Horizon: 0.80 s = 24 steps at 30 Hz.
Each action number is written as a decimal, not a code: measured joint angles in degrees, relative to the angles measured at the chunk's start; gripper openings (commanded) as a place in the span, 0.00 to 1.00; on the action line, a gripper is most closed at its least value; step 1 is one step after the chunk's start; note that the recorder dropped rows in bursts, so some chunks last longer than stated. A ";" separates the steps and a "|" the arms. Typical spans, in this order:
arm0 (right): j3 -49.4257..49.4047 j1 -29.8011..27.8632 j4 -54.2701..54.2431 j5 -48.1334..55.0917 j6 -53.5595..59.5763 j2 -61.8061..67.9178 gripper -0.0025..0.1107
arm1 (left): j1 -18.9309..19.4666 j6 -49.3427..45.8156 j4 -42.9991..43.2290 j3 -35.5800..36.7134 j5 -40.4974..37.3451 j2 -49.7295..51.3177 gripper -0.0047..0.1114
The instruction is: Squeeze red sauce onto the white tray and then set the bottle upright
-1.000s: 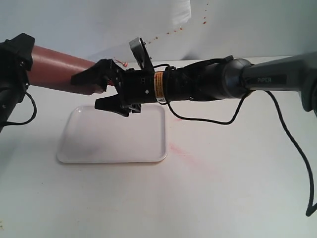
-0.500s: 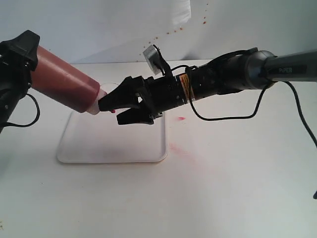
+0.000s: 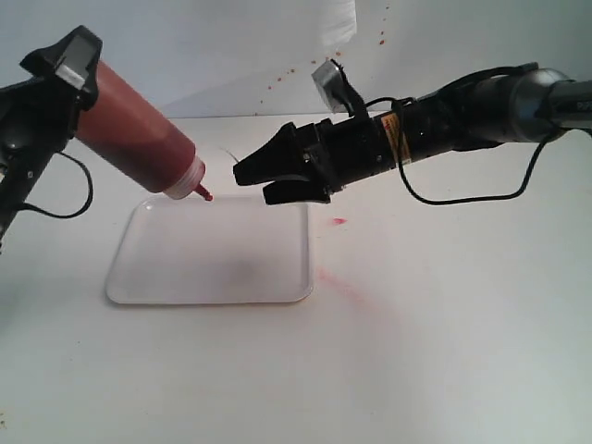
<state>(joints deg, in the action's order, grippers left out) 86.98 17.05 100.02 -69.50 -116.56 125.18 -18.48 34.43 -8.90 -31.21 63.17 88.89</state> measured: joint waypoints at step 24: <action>0.00 5.71 -14.49 13.91 49.69 -4.72 0.80 | 0.00 -10.60 14.55 -7.23 -13.89 0.08 0.38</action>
<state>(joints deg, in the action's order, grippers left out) 86.98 22.76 85.54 -55.59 -66.86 120.45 -18.48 23.83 5.65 -38.44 49.28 88.98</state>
